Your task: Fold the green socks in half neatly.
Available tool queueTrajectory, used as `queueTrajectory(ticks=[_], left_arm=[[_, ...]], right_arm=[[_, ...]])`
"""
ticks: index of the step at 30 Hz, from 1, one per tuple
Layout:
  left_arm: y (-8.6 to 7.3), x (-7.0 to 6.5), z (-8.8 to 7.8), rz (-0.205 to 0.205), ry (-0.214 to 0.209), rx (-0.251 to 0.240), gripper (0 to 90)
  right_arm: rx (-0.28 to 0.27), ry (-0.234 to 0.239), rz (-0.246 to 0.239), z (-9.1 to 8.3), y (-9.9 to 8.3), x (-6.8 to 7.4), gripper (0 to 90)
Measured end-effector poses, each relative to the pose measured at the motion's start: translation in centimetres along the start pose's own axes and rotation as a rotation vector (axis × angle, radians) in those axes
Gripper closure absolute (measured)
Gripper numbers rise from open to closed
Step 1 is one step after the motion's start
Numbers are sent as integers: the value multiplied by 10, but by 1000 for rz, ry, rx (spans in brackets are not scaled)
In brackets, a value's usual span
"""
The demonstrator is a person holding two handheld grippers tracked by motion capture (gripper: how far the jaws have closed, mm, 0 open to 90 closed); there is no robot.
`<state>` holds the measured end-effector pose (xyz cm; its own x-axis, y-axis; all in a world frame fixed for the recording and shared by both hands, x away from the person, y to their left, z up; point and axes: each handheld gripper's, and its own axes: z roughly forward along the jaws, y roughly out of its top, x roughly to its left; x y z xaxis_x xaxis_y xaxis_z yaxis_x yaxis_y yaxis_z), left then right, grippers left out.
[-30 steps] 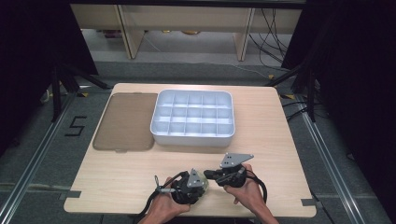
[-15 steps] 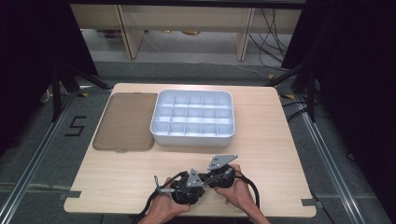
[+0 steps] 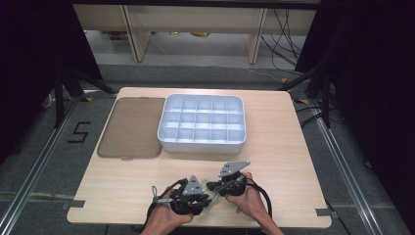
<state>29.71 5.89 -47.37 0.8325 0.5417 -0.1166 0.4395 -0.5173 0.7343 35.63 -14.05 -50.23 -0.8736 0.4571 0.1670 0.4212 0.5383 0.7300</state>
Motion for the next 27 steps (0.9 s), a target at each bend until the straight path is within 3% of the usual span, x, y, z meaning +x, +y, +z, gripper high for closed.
queueTrajectory(ticks=[1, 2, 3, 4, 6, 8, 11, 13, 16, 18, 20, 21, 24, 25, 26, 27], left_arm=[[-1, 1, -2, -19, 10, -3, 825], [-3, 4, -3, -10, 7, 8, 838], [-5, 4, 0, -36, 9, 10, 847], [-6, 3, 3, -44, -6, 14, 851], [-8, 2, 10, -4, -5, 53, 851], [-10, -1, 15, 4, -6, 67, 850], [-11, -6, 22, 46, 29, 86, 857], [-12, -9, 22, 47, 45, 88, 856], [-12, -7, 22, 55, 34, 85, 859], [-13, -7, 21, 38, 43, 101, 859], [-14, -6, 22, 35, 33, 86, 859], [-14, -6, 22, 36, 32, 88, 859], [-14, -8, 23, 16, 36, 71, 856], [-14, -8, 22, 20, 39, 73, 856], [-14, -6, 22, 51, 33, 85, 854], [-13, -7, 21, 55, 22, 90, 850]], right_arm=[[0, 0, -1, 0, 0, 0, 900], [-3, -9, -2, 0, 0, 0, 900], [-2, -9, 1, 0, 0, 1, 900], [-3, -8, -3, 0, 0, 0, 900], [0, -6, 8, 0, 0, 2, 900], [0, -7, 7, 0, 0, 2, 900], [-3, -8, 12, 1, 0, 2, 900], [-4, -11, -7, 0, 0, 1, 900], [-1, -7, 4, -2, 1, 2, 891], [-8, 1, 15, -4, 2, 3, 865], [-25, 8, 21, -6, 3, 4, 854], [-38, 1, -6, -11, 7, 5, 841], [-41, -24, -20, -15, 10, 5, 799], [-50, -41, -12, -17, 10, 4, 766], [-53, -34, 7, -17, 10, 2, 742], [-50, -18, 19, -17, 9, 0, 714]])
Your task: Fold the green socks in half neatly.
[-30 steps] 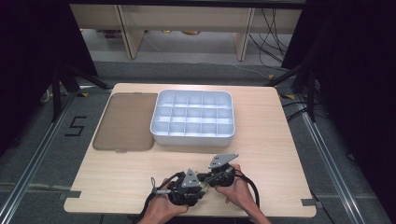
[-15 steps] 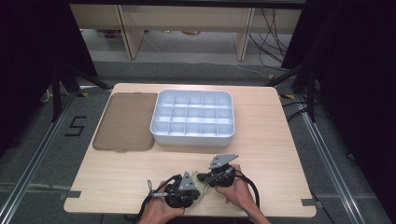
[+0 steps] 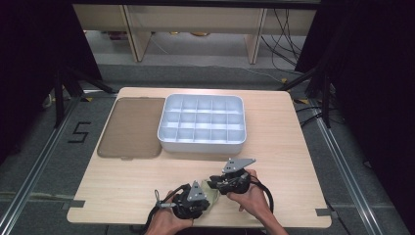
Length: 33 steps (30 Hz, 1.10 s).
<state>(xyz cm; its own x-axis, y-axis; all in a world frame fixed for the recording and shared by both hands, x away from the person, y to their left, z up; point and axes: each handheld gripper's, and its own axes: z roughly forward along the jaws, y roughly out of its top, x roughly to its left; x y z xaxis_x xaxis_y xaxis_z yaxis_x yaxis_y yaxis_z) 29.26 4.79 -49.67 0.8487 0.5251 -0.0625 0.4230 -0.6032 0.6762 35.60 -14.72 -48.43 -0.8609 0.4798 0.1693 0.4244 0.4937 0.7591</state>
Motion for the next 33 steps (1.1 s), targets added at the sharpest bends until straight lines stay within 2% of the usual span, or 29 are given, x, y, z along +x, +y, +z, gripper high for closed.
queueTrajectory(ticks=[1, 4, 5, 8, 10, 15, 16, 17, 18, 20, 23, 24, 26, 28, 29, 33], left_arm=[[0, 0, 0, -8, 1, -6, 846], [0, 0, 0, -8, 0, -5, 844], [0, 0, 0, -6, -1, -2, 838], [0, -1, 0, -7, -1, -2, 834], [0, 0, 0, 5, -4, 4, 829], [-1, -1, -1, -4, -4, -1, 820], [-2, -3, 0, -22, -8, -1, 818], [-2, -2, -2, 11, -4, 9, 815], [-2, -2, -2, 11, -4, 9, 812], [-2, -2, -1, 7, -7, 8, 812], [-2, -1, -2, 10, -5, 13, 813], [-2, -2, -1, -15, -15, 7, 813], [-3, -1, -1, -3, -7, 10, 812], [-3, -2, -1, -12, -18, 6, 813], [-2, 0, -1, 3, -19, 7, 813], [-3, 0, -1, -3, -23, 4, 813]], right_arm=[[10, -1, 14, 2, -1, 0, 649], [35, 1, 22, 6, -1, 2, 602], [57, 2, 34, 10, -1, 1, 551], [76, -4, 41, 14, -2, -1, 528], [107, 7, 89, 19, -5, -5, 509], [109, 15, 103, 24, -9, -7, 512], [117, 26, 125, 24, -9, -7, 512], [115, 32, 138, 24, -10, -8, 512], [115, 32, 138, 24, -10, -8, 512], [111, 61, 160, 24, -12, -10, 528], [110, 62, 155, 24, -12, -11, 543], [110, 62, 156, 25, -12, -10, 549], [103, 82, 166, 25, -13, -11, 588], [91, 100, 182, 26, -15, -11, 622], [90, 105, 181, 26, -15, -12, 630], [93, 107, 180, 26, -15, -11, 650]])
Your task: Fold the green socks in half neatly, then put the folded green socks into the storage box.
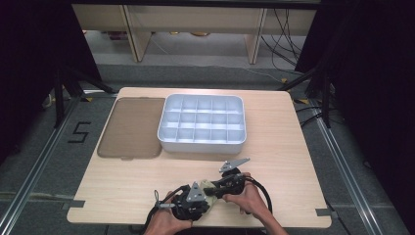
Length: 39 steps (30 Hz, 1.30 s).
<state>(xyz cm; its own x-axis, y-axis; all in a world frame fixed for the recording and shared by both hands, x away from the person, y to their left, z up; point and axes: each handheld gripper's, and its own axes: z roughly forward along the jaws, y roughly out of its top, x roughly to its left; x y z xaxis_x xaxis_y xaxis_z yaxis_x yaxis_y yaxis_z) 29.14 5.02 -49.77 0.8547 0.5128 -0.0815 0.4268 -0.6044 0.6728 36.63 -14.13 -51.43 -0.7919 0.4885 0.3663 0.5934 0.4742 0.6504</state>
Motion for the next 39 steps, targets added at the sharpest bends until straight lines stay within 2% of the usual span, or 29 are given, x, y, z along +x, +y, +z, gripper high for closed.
queueTrajectory(ticks=[4, 5, 6, 7, 8, 10, 12, 13, 14, 16, 18, 19, 20, 21, 22, 23, 24, 25, 27, 28, 29, 30, 31, 34, 35, 36, 37, 38, 39], left_arm=[[-1, 1, 0, -5, -1, -5, 794], [-1, 0, 0, -26, -4, -12, 794], [-2, -1, -1, -37, -13, -19, 783], [-1, 1, -2, -21, -21, -17, 747], [-2, 1, -3, -44, -27, -33, 747], [-4, 0, -10, -73, -33, -58, 685], [-5, 1, -13, -83, -37, -65, 649], [-7, -1, -18, -116, -53, -100, 649], [-8, 1, -21, -97, -45, -88, 626], [-13, 0, -30, -132, -52, -124, 570], [-16, 1, -34, -122, -47, -123, 541], [-19, 2, -38, -130, -32, -128, 541], [-23, 0, -41, -160, -26, -149, 521], [-26, 1, -43, -148, -17, -152, 510], [-29, 2, -46, -139, -9, -144, 496], [-35, 7, -49, -149, 7, -131, 471], [-35, 7, -49, -149, 7, -131, 462], [-39, 9, -49, -165, 16, -128, 462], [-43, 13, -49, -197, 32, -125, 427], [-44, 14, -50, -196, 45, -114, 419], [-45, 17, -48, -222, 57, -122, 399], [-45, 17, -48, -222, 57, -122, 393], [-46, 23, -48, -213, 86, -112, 384], [-48, 26, -47, -208, 96, -115, 363], [-49, 30, -48, -213, 114, -91, 333], [-49, 30, -48, -213, 114, -91, 315], [-50, 31, -47, -230, 123, -93, 309], [-50, 31, -47, -230, 123, -93, 309], [-51, 33, -48, -226, 139, -88, 307]], right_arm=[[-15, 15, 7, 0, -2, -1, 688], [-17, 21, 13, 0, -2, 0, 695], [-18, 16, -7, 0, -2, 0, 703], [-19, 10, -15, 0, -2, 1, 715], [-19, 10, -15, 0, -2, 1, 715], [-21, 10, -17, -1, -1, 2, 727], [-22, 9, -20, -1, 0, 2, 730], [-23, 9, -22, -1, 0, 3, 733], [-22, 8, -31, -1, 2, 4, 735], [-29, -2, -46, -2, 4, 7, 736], [-27, 5, -51, -3, 5, 8, 737], [-29, 7, -46, -4, 5, 10, 737], [-34, 4, -68, -5, 6, 10, 738], [-47, 3, -76, -6, 7, 11, 738], [-43, -9, -84, -8, 8, 13, 738], [-50, -23, -104, -12, 10, 16, 738], [-50, -23, -104, -12, 10, 16, 738], [-61, -33, -127, -13, 10, 16, 738], [-83, -42, -141, -22, 14, 20, 738], [-100, -58, -157, -26, 16, 21, 738], [-116, -67, -154, -31, 17, 23, 738], [-116, -67, -154, -31, 17, 23, 738], [-139, -86, -175, -39, 21, 21, 738], [-146, -94, -164, -45, 23, 19, 738], [-173, -113, -162, -52, 25, 17, 738], [-173, -113, -162, -52, 25, 17, 738], [-181, -126, -161, -60, 27, 14, 738], [-181, -126, -161, -60, 27, 14, 738], [-200, -146, -164, -68, 29, 11, 738]])
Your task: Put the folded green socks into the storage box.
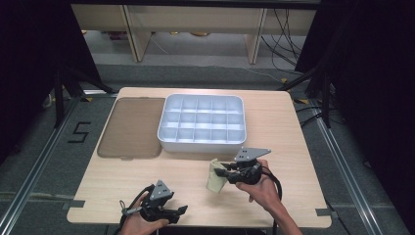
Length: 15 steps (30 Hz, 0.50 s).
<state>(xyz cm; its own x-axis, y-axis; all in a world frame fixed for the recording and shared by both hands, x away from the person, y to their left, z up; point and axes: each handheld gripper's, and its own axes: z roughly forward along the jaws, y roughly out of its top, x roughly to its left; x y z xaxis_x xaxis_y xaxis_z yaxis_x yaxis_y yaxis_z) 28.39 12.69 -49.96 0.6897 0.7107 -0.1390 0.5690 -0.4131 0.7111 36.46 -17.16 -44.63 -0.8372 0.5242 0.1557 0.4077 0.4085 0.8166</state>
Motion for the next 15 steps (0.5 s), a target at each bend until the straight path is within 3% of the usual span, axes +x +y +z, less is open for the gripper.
queueTrajectory(ticks=[1, 2, 3, 4, 6, 10, 13, 15], left_arm=[[0, 0, 0, 0, 0, 0, 304], [0, 0, 0, 3, -6, -3, 301], [0, 1, 0, 8, -3, -5, 301], [0, 1, 1, -16, 1, -8, 292], [0, 3, 1, -6, 13, -6, 287], [-1, 6, 2, 0, 32, 13, 278], [-2, 6, 4, 4, 20, 25, 274], [-2, 5, 4, 7, 28, 30, 271]], right_arm=[[0, 0, 0, 0, 0, 0, 738], [-20, -22, -35, -6, 4, -5, 738], [-20, -22, -35, -6, 4, -5, 738], [-35, -43, -30, -11, 7, -8, 738], [-42, -55, -43, -14, 10, -12, 738], [-47, -76, -34, -16, 14, -17, 738], [-46, -83, -31, -15, 19, -23, 738], [-54, -115, -14, -19, 23, -26, 738]])
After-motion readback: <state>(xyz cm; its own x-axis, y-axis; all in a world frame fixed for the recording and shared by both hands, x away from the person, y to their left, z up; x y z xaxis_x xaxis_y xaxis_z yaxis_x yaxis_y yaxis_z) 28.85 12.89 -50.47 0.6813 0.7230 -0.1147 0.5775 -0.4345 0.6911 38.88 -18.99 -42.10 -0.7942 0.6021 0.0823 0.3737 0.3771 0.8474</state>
